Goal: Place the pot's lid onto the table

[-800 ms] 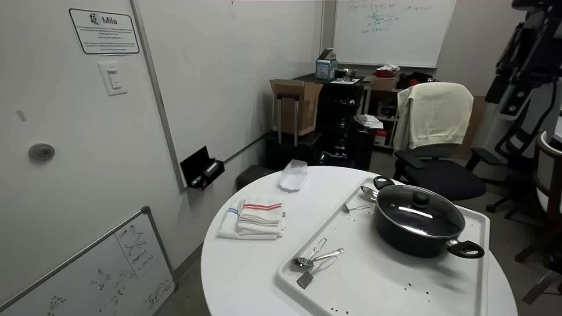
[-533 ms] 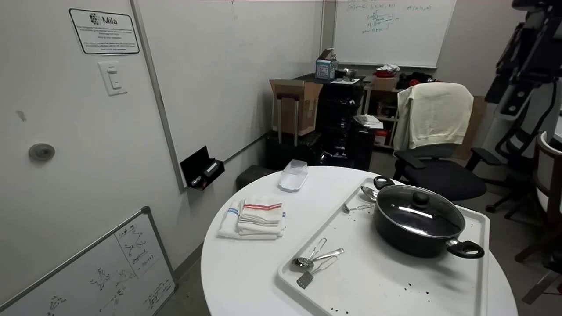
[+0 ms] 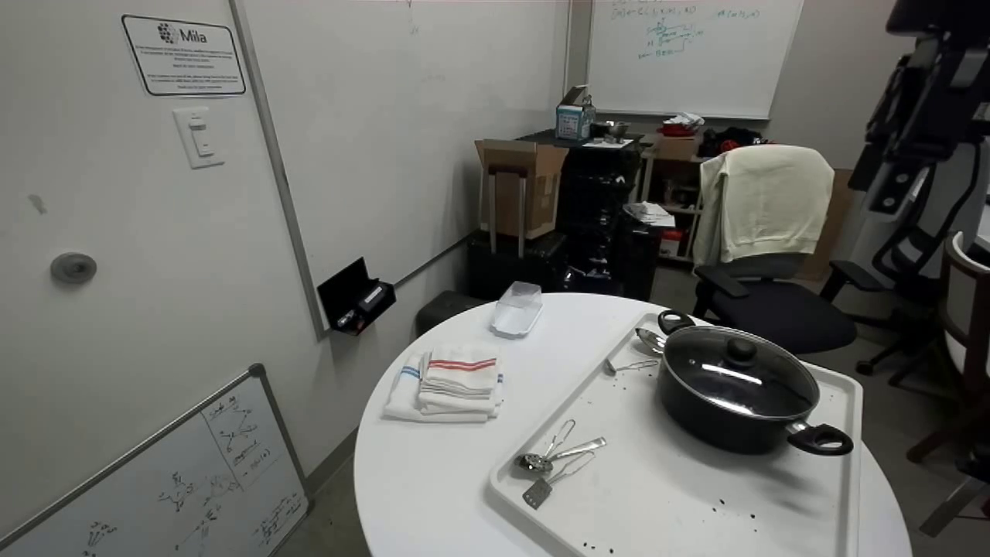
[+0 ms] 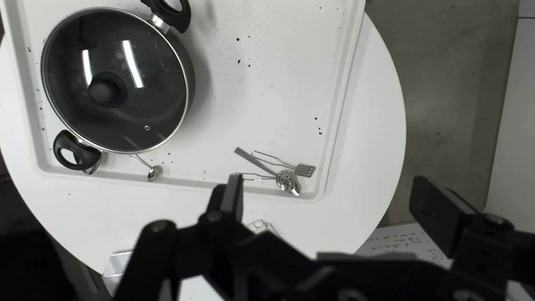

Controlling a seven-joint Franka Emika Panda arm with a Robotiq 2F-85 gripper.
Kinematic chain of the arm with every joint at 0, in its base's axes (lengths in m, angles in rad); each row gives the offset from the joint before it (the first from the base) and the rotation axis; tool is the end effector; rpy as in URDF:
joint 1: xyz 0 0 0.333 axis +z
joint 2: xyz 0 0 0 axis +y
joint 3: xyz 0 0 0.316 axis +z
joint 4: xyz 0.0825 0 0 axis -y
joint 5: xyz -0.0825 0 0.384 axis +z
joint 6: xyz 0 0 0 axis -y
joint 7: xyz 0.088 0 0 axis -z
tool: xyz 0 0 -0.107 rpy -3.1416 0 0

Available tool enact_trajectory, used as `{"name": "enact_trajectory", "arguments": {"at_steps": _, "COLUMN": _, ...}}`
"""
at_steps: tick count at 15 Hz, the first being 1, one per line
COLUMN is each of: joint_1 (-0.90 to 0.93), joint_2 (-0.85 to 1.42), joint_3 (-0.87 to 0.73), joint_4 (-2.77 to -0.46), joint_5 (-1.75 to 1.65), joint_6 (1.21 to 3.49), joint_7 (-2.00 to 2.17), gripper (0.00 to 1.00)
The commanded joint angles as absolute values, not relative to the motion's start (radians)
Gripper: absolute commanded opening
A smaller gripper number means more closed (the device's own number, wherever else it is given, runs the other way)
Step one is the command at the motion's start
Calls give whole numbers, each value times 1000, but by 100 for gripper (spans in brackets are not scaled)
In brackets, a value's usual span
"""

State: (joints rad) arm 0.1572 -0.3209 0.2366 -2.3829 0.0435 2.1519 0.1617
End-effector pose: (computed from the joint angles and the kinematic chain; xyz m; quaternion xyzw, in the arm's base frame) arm 0.4178 0.1790 0.4476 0.9939 0.1003 0.0445 0.0066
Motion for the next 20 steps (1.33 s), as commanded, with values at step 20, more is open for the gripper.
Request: {"name": "enact_trajectory", "arguments": {"at_steps": 20, "joint_1": -11, "joint_2": 214, "joint_3": -38, "joint_4": -2312, "joint_5": -31, "joint_6": 2495, "joint_7": 290, "gripper": 100}}
